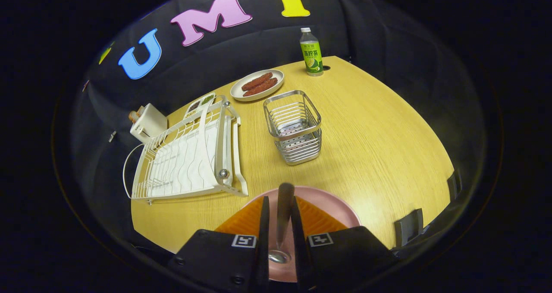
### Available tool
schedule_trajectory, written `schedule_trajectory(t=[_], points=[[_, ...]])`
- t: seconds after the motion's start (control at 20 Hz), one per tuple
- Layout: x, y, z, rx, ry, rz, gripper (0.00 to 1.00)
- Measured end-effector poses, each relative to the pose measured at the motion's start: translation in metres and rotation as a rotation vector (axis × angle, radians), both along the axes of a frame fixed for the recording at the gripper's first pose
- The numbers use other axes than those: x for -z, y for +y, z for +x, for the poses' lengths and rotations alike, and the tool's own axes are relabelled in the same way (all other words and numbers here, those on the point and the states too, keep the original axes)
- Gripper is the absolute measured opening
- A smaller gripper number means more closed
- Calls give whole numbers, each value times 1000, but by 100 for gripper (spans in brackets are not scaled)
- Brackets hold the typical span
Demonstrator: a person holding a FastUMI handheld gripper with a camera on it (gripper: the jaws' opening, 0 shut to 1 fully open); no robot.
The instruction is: Take the plate from the dish rack, then take the spoon from the basket and place it into the plate.
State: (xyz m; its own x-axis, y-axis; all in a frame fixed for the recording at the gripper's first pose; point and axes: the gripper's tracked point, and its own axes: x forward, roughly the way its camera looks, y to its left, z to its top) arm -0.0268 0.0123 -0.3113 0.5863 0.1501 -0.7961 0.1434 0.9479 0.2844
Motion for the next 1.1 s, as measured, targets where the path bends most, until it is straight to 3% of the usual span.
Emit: schedule_trajectory(t=[0.05, 0.1, 0.3, 0.6, 1.1], points=[[-2, -1, -1, -6, -12, -16, 36], [-5, -3, -3, -18, -25, -36, 56], [-45, -10, -1, -62, -156, -103, 100], [-171, -24, 25, -43, -482, -181, 99], [-346, -23, 38, -27, -859, -215, 98]])
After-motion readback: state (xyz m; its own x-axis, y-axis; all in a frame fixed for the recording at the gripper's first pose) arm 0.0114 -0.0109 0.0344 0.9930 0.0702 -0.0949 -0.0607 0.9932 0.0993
